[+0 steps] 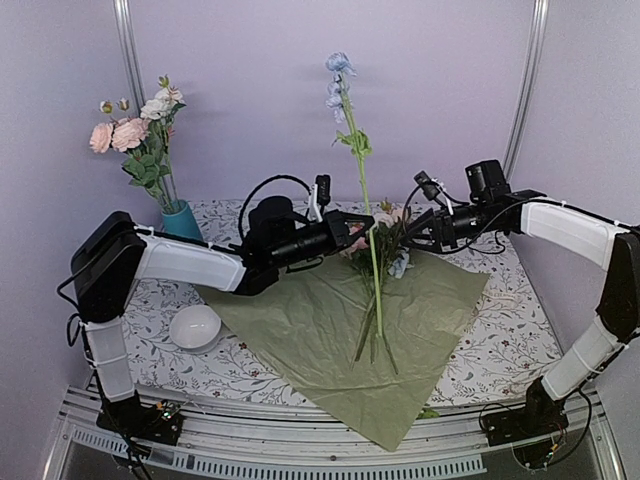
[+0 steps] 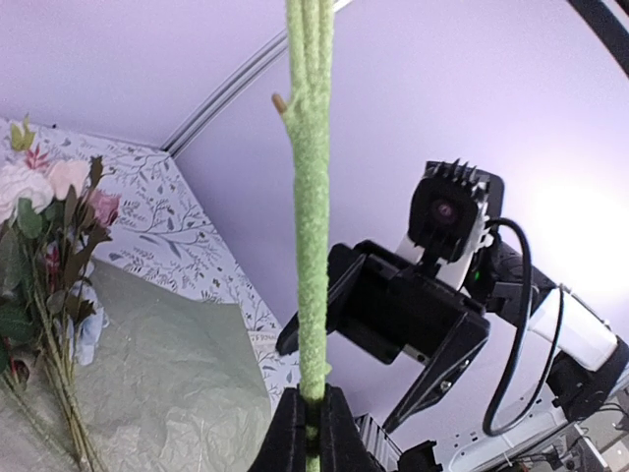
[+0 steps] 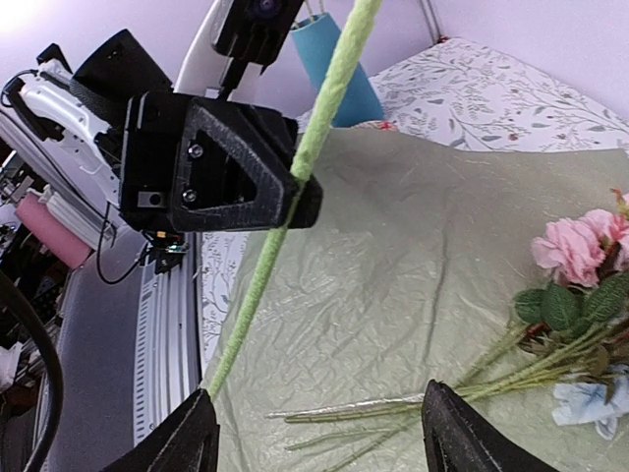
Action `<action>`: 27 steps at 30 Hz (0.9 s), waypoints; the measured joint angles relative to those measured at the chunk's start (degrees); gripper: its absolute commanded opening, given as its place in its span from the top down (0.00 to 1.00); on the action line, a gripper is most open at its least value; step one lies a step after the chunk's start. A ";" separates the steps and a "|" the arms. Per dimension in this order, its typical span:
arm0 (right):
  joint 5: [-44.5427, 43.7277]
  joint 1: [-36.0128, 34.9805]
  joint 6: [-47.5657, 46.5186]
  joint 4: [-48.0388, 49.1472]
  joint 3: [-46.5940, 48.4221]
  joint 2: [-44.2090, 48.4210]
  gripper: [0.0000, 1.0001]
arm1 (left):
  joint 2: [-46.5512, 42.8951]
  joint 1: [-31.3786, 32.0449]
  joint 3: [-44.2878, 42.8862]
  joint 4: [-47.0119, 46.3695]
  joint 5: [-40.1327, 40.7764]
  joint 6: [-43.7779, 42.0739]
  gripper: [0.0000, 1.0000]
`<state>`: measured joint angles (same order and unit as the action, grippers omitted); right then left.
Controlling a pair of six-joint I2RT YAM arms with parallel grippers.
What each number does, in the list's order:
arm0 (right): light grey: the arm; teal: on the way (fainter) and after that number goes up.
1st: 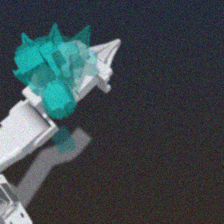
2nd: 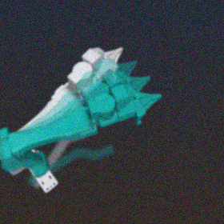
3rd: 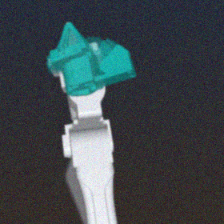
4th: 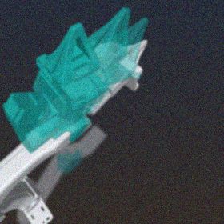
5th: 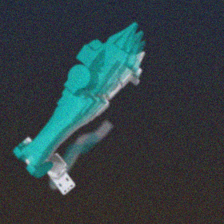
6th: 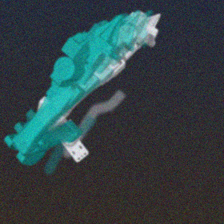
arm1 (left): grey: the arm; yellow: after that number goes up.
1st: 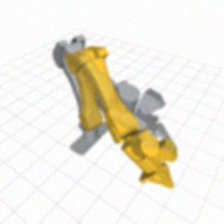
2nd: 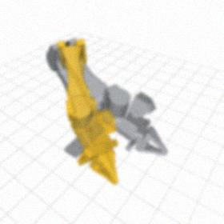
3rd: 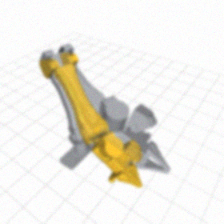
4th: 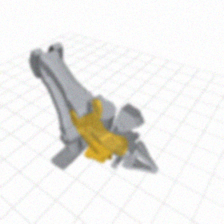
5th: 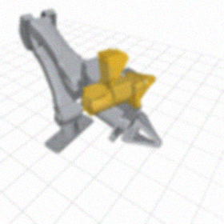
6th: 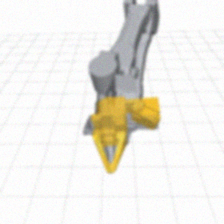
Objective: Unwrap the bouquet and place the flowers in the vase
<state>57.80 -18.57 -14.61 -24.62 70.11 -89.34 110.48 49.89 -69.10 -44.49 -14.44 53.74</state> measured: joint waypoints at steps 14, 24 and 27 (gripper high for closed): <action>3.06 -10.49 7.21 9.90 -4.55 -0.50 0.94 | -0.02 1.44 1.01 -13.40 0.57 -1.95 1.00; 3.37 -10.25 5.66 8.90 -6.62 -0.79 1.00 | -2.29 1.33 2.51 -12.83 2.51 -7.17 0.51; 3.17 -10.29 4.37 7.80 -6.93 -0.79 1.00 | -4.09 0.66 2.51 -12.57 3.45 -9.01 0.50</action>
<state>60.97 -28.86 -10.24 -16.82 63.18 -90.13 106.39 50.54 -66.59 -57.06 -10.98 44.73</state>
